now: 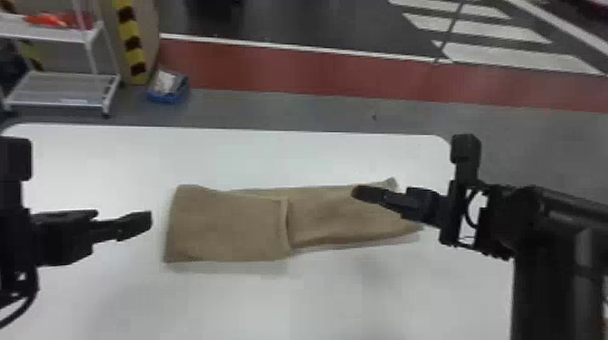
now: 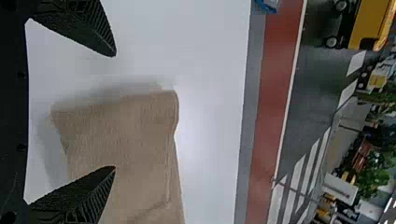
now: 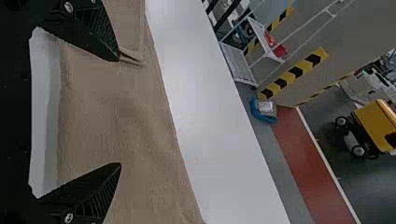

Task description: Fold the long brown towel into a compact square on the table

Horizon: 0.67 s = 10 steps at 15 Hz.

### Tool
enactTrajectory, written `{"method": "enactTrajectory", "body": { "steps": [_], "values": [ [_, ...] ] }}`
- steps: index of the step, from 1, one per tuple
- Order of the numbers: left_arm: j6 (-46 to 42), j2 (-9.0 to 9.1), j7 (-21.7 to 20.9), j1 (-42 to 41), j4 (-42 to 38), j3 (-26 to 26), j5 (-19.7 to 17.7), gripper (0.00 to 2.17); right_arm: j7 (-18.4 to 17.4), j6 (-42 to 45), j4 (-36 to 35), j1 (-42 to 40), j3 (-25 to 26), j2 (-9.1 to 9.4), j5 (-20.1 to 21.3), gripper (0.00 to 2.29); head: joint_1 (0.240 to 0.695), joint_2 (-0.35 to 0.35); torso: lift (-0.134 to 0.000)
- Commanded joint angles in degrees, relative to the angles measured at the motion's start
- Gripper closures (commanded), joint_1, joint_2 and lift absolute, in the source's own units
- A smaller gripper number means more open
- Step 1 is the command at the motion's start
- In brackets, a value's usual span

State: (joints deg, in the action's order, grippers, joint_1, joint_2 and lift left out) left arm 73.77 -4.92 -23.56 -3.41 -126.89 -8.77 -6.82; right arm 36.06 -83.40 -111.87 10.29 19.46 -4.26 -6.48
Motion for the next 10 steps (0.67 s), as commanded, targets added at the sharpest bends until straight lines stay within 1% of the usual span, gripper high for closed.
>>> {"method": "enactTrajectory", "body": {
  "steps": [1,2,3,4,6,7,10],
  "values": [
    [-4.7,-2.37,-0.7,-1.9,3.1,-7.0,-3.7,0.01,-0.2,2.4,0.5,0.5,-6.1,4.31,4.5,0.09,0.695,-0.093,-0.123],
    [-6.0,-2.81,-1.8,-2.6,4.0,-8.8,-4.1,0.01,-0.5,3.6,1.3,0.5,-7.9,4.31,5.7,0.09,0.695,-0.031,-0.123],
    [-7.5,-3.16,-2.6,-3.4,4.5,-10.0,-4.5,0.01,-0.9,4.9,2.4,0.5,-9.3,4.31,6.4,0.10,0.695,0.060,-0.123],
    [-8.8,-3.34,-3.4,-3.8,5.2,-11.1,-5.0,0.01,-1.8,5.4,3.3,0.5,-10.5,4.31,6.9,0.11,0.695,0.084,-0.123],
    [-10.0,-3.34,-4.5,-4.2,6.3,-12.4,-5.9,0.01,-2.1,5.4,4.2,0.5,-12.4,4.31,8.6,0.13,0.695,0.122,-0.123],
    [-10.2,-3.34,-4.7,-4.2,6.7,-12.5,-6.0,0.01,-2.4,5.6,4.5,0.5,-13.3,4.31,9.3,0.14,0.695,0.133,-0.123],
    [-10.7,-3.34,-4.9,-4.3,7.0,-12.6,-6.1,0.01,-2.7,5.4,4.6,0.4,-14.9,4.31,9.5,0.18,0.695,0.159,-0.123]
  ]
}}
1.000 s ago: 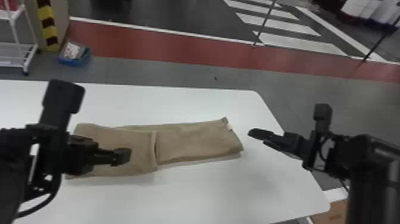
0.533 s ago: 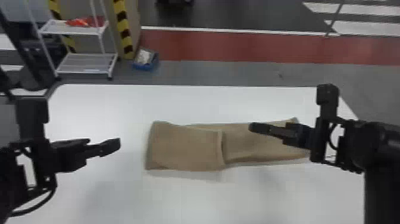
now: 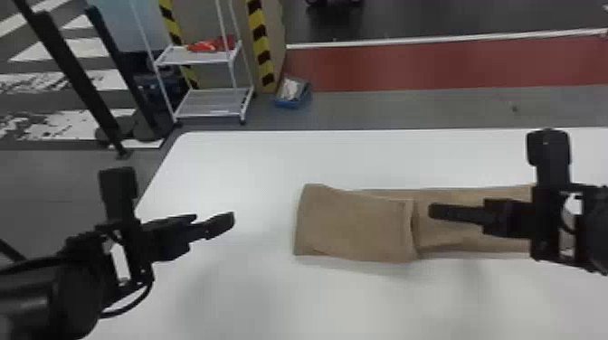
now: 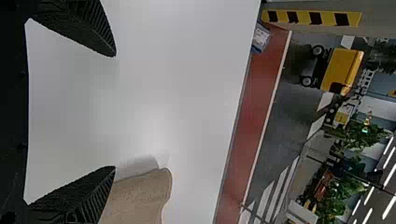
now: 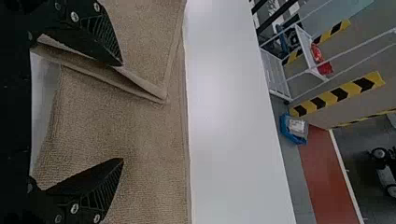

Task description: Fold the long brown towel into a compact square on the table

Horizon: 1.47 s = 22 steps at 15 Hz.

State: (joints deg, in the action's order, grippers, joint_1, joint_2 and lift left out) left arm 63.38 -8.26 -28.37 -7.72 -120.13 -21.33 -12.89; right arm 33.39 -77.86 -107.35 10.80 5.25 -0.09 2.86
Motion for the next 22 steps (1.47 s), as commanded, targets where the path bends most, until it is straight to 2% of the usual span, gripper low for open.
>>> {"method": "enactTrajectory", "body": {
  "steps": [1,4,7,11,22],
  "values": [
    [-0.5,0.00,-0.2,0.0,0.2,0.0,0.0,0.01,0.0,-0.2,0.0,-0.1,-1.3,0.14,0.2,0.19,0.695,0.163,-0.123],
    [-1.9,0.00,-0.2,-1.1,0.1,-0.6,-0.7,0.01,-0.1,0.4,0.9,-0.3,-3.5,0.14,0.7,0.22,0.695,0.178,-0.123],
    [-2.9,0.00,-0.3,-2.0,0.0,-0.9,-1.2,0.01,-0.1,4.8,4.0,-0.2,-5.4,0.14,0.7,0.22,0.695,0.195,-0.123],
    [-3.3,0.09,-0.5,-2.6,0.2,-0.9,-1.2,0.02,-0.1,6.7,7.6,0.8,-6.7,0.14,1.3,0.39,0.695,0.211,-0.123],
    [-4.9,0.17,-0.2,-2.4,1.2,-0.6,-1.1,0.02,0.6,8.5,8.4,0.9,-9.2,0.14,-0.6,0.40,0.695,0.245,-0.123]
  ]
}}
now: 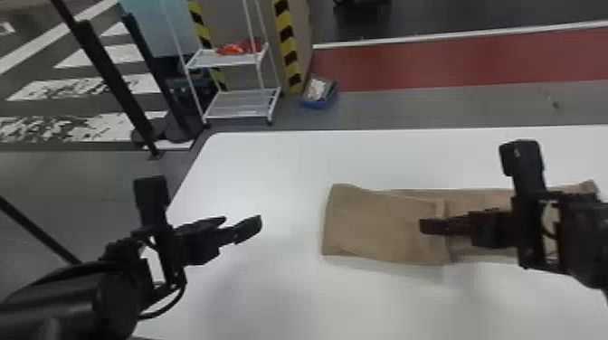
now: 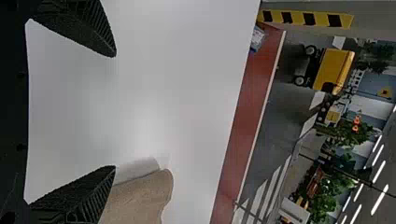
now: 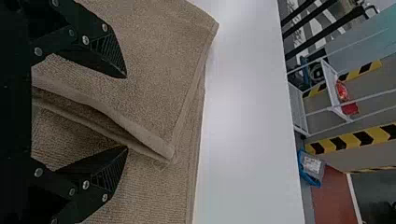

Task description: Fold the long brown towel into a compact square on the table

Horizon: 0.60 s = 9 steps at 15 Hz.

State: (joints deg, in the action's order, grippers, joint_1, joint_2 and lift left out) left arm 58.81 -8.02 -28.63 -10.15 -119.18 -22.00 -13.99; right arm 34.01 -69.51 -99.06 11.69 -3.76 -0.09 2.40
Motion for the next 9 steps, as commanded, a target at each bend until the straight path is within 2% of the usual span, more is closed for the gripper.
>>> {"method": "enactTrajectory", "body": {
  "steps": [1,4,9],
  "values": [
    [-0.7,-0.07,0.1,0.0,0.4,0.0,0.0,0.02,0.0,-0.1,0.1,0.2,-0.3,0.14,-0.2,0.40,0.695,0.248,-0.123],
    [-1.0,0.02,0.1,0.3,1.1,0.2,0.0,0.02,0.0,0.1,0.8,0.5,-1.1,0.14,0.5,0.41,0.695,0.253,-0.123],
    [-1.4,-0.07,0.2,1.2,2.3,0.5,0.0,0.02,0.4,0.3,2.9,1.6,-1.2,0.14,0.6,0.62,0.695,0.252,-0.123]
  ]
}}
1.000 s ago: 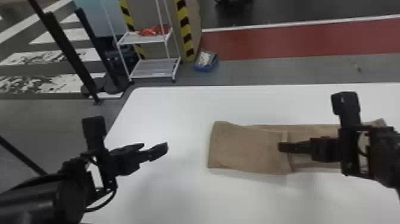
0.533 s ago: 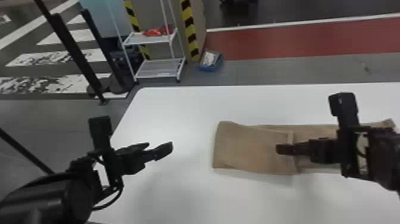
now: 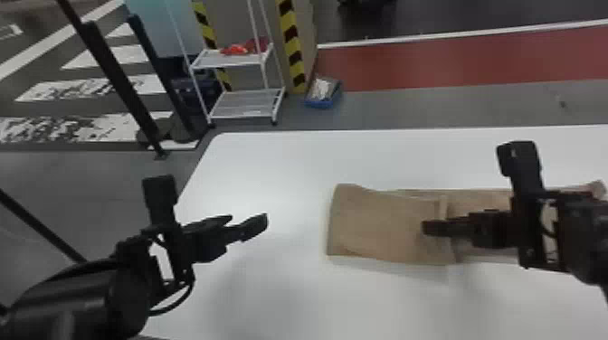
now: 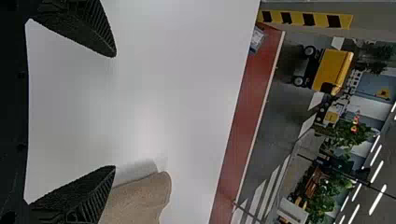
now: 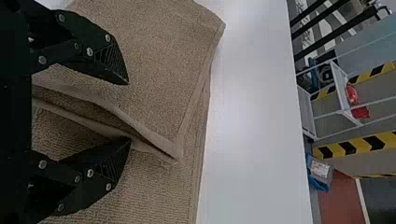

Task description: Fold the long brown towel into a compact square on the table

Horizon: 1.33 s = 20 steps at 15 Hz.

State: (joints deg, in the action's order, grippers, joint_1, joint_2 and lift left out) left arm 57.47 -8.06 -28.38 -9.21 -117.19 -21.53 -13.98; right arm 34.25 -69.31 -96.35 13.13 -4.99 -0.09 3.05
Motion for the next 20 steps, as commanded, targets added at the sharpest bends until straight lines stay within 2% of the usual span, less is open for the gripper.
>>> {"method": "enactTrajectory", "body": {
  "steps": [1,3,4,5,14,16,20],
  "values": [
    [-0.2,-0.11,0.0,0.4,0.6,0.0,0.0,0.02,0.3,0.1,0.2,0.1,0.2,0.14,-0.3,0.68,0.695,0.252,-0.123],
    [-0.2,-0.11,0.0,1.0,1.3,0.1,0.2,0.02,0.2,-0.3,-0.7,0.2,0.6,0.14,-0.6,0.65,0.695,0.253,-0.123],
    [-0.2,-0.11,0.0,1.1,1.4,0.0,0.2,0.02,0.2,-0.8,-1.5,0.1,0.8,0.14,-0.6,0.52,0.695,0.253,-0.123],
    [-0.2,-0.11,0.0,1.3,1.4,0.1,0.2,0.02,0.2,-1.1,-2.1,-0.1,0.9,0.14,-0.2,0.48,0.695,0.253,-0.123],
    [-0.2,-0.11,0.1,2.0,2.4,0.4,0.4,0.02,-0.4,-2.5,-1.6,0.5,-0.8,0.14,-0.5,0.49,0.695,0.251,-0.123],
    [-0.4,-0.11,0.1,2.4,2.8,0.4,0.4,0.02,-0.7,-7.5,-2.0,0.5,-1.4,0.14,-0.5,0.49,0.695,0.255,-0.123],
    [-0.7,-0.11,0.1,3.0,3.9,1.0,0.4,0.02,-0.9,-8.5,-2.4,0.0,-1.4,0.14,-0.7,0.49,0.695,0.262,-0.123]
  ]
}}
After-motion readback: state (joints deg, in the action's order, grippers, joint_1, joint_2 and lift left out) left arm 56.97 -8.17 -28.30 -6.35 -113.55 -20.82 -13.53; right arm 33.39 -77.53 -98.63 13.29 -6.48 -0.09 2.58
